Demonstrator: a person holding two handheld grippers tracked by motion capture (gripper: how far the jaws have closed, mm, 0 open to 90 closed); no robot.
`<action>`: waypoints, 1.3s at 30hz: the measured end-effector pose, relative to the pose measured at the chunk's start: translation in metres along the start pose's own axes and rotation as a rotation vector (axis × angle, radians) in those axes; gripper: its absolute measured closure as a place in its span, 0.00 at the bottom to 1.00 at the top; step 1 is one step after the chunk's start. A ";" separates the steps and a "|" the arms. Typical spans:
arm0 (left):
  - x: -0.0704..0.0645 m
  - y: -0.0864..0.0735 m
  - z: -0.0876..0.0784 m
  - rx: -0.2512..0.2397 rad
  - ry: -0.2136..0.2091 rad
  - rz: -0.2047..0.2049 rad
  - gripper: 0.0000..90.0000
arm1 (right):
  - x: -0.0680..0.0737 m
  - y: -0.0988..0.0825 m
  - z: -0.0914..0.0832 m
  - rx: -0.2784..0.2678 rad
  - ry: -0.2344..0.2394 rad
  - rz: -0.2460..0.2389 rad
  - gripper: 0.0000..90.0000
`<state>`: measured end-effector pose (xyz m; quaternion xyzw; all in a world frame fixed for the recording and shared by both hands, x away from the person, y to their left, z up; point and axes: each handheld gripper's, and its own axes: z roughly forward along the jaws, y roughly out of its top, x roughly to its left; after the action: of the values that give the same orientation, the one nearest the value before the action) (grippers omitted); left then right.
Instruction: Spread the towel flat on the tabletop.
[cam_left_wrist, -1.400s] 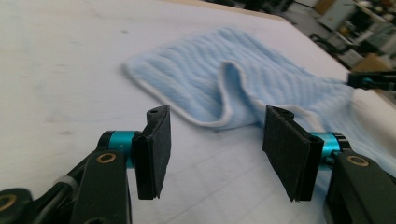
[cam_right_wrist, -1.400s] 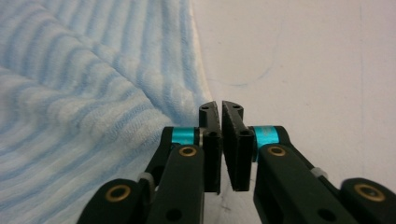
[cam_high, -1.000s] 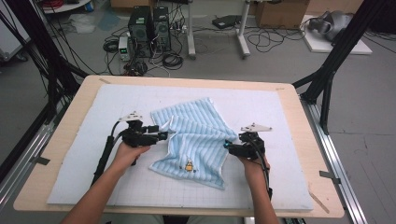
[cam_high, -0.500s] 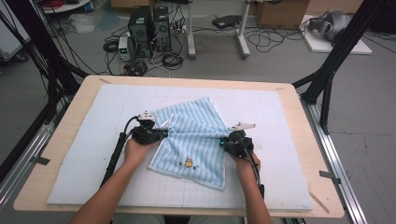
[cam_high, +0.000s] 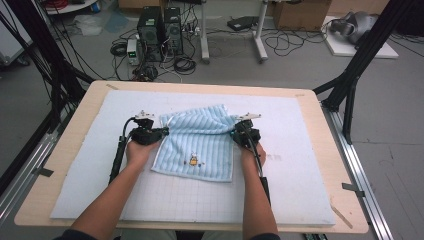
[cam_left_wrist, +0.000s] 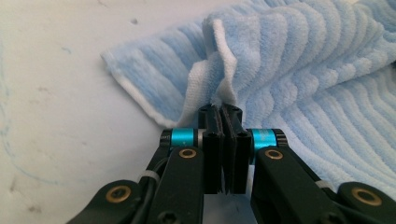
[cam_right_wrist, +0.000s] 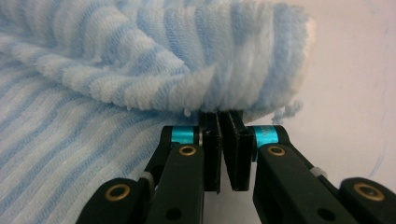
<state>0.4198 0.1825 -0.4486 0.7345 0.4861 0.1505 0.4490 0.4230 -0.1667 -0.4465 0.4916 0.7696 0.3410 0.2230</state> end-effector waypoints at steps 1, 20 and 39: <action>0.001 0.000 0.002 0.003 0.009 -0.006 0.97 | 0.000 0.003 0.002 -0.008 -0.017 -0.004 0.96; 0.017 -0.014 -0.056 -0.108 -0.131 -0.011 0.25 | 0.007 -0.010 -0.050 -0.059 0.109 -0.033 0.13; -0.019 -0.057 -0.085 0.063 -0.072 0.110 0.48 | 0.036 -0.082 -0.098 -0.059 0.160 -0.052 0.47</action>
<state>0.3217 0.2173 -0.4437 0.7789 0.4329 0.1331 0.4338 0.2921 -0.1872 -0.4429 0.4358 0.7872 0.3959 0.1838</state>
